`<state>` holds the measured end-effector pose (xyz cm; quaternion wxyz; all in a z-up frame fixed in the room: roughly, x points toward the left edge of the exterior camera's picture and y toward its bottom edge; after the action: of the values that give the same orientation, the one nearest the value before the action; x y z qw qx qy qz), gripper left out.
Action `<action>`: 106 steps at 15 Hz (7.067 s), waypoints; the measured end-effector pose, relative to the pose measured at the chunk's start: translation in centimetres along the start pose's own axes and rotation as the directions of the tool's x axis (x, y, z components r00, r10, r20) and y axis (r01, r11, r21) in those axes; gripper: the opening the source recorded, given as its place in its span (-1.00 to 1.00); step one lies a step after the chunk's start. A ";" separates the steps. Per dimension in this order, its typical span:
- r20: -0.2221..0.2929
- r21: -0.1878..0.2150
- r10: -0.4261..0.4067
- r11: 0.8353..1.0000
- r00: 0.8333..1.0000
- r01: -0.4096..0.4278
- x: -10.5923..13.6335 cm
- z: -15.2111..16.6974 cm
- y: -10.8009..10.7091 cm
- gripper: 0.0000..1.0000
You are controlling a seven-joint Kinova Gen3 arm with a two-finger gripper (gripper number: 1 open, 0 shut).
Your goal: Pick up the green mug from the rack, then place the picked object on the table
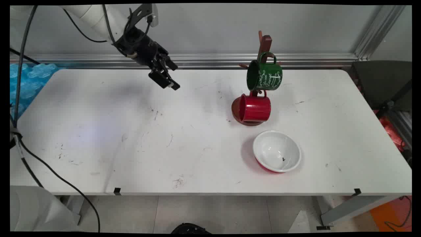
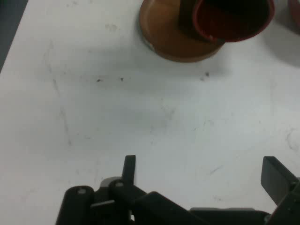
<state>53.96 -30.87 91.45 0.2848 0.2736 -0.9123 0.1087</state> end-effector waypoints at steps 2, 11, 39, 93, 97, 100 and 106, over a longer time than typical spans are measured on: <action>-0.014 -0.006 -0.007 1.000 1.000 0.007 0.5 0.3 0.2 1.00; -0.152 -0.061 -0.045 0.997 0.987 0.037 5.8 2.4 2.7 1.00; -0.396 -0.153 -0.136 0.985 0.908 0.081 10.0 12.9 6.0 -1.00; 0.065 -0.158 0.018 0.987 0.998 -0.008 2.3 0.7 6.2 -1.00; 0.144 -0.151 0.129 0.983 0.981 -0.107 1.5 0.4 3.9 -1.00; 0.209 -0.168 0.247 0.962 0.946 -0.214 1.2 0.5 1.9 -1.00; 0.330 -0.215 0.421 0.905 0.845 -0.367 1.0 0.8 -1.1 -1.00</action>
<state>53.48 -32.52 91.42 0.0990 0.0744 -0.9912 0.0458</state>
